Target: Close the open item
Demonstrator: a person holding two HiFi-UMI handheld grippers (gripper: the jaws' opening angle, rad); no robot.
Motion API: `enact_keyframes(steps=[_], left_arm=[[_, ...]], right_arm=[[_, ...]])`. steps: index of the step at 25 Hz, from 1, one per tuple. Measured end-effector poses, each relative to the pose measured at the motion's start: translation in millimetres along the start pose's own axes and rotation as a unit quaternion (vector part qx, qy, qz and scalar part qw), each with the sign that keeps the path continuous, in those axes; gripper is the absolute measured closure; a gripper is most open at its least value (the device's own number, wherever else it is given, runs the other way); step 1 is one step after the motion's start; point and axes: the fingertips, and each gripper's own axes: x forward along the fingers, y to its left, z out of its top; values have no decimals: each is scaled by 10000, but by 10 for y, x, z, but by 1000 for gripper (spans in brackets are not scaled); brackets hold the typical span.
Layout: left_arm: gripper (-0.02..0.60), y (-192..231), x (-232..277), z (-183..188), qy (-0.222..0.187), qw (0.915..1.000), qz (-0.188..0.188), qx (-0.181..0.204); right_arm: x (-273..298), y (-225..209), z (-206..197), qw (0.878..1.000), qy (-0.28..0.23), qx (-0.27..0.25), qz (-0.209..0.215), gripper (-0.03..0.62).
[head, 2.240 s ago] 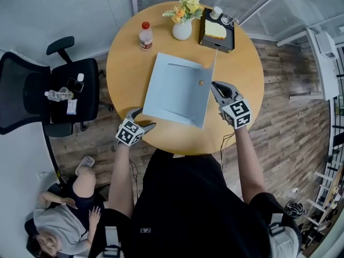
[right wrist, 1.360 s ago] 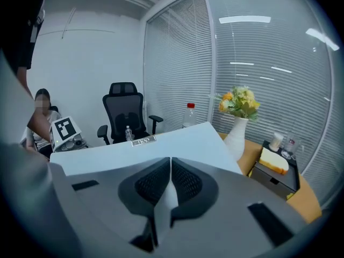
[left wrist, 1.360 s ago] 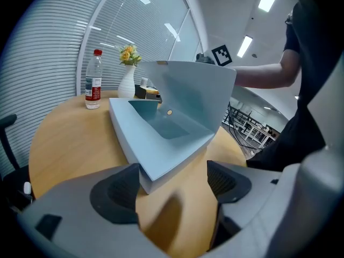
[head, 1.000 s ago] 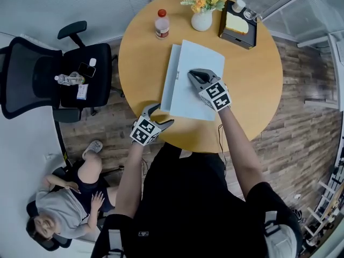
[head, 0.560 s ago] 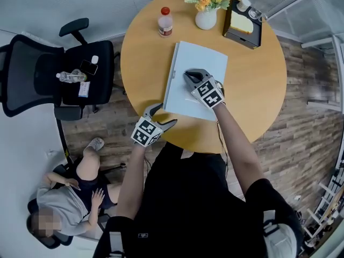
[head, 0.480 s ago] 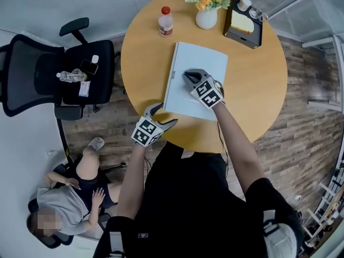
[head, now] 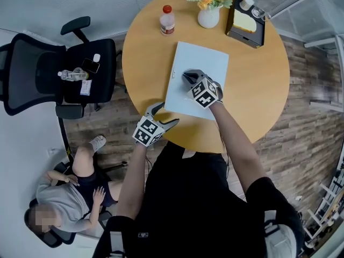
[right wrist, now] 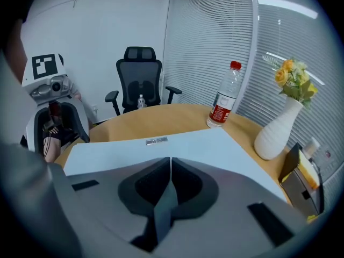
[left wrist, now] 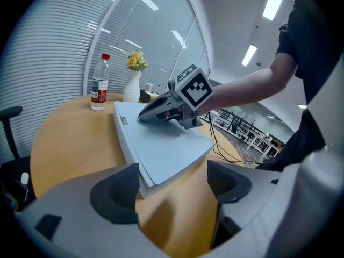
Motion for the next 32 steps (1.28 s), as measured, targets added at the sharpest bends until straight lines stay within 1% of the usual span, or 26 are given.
enact_keyframes(steps=[6,8,11,13,16,19,22,23,24,25,28,30,31,32], left_arm=[[196,15,9,0,-57,9999,19,-98],[196,54,1,27,-119,9998,96,-161],[196,122,-68,80,-290,9985,337,-330],[196,133,-113,121,-386,9977,419,-358],[196,97,-169,170,-540,9968,455,-387],[196,90,-261,206,-677,9952,574,-405],[202,60,-332,273,-860,9929,683,-449],[213,40,-345,315,-934,9921,692,-462],[237,16,-358,362,-1004,9914,703,-462],[274,-16,-372,410,-1069,9906,725,-451],[434,-149,-431,559,-1293,9872,822,-444],[553,-264,-457,672,-1467,9838,885,-522],[571,-332,-459,719,-1526,9824,919,-564],[575,-400,-450,760,-1549,9815,961,-585]], right_arm=[[-3,7,-6,10000,-76,-7,-10,586],[-45,-23,28,9999,-118,20,-35,586],[-276,-76,162,9986,-408,224,-235,586],[-482,-104,182,9962,-663,434,-353,586],[-784,-92,35,9921,-911,748,-431,586],[-1073,-35,-182,9886,-942,1014,-594,586],[-1268,61,-373,9877,-921,1101,-619,586],[-1318,78,-419,9876,-926,1118,-605,586],[-1365,91,-454,9874,-943,1134,-577,586],[-1413,109,-480,9872,-975,1147,-535,586],[-1557,189,-525,9867,-1130,1119,-337,586],[-1654,221,-542,9871,-1226,1012,-209,586],[-1705,228,-554,9870,-1279,965,-154,586],[-1758,226,-567,9865,-1342,929,-104,586]])
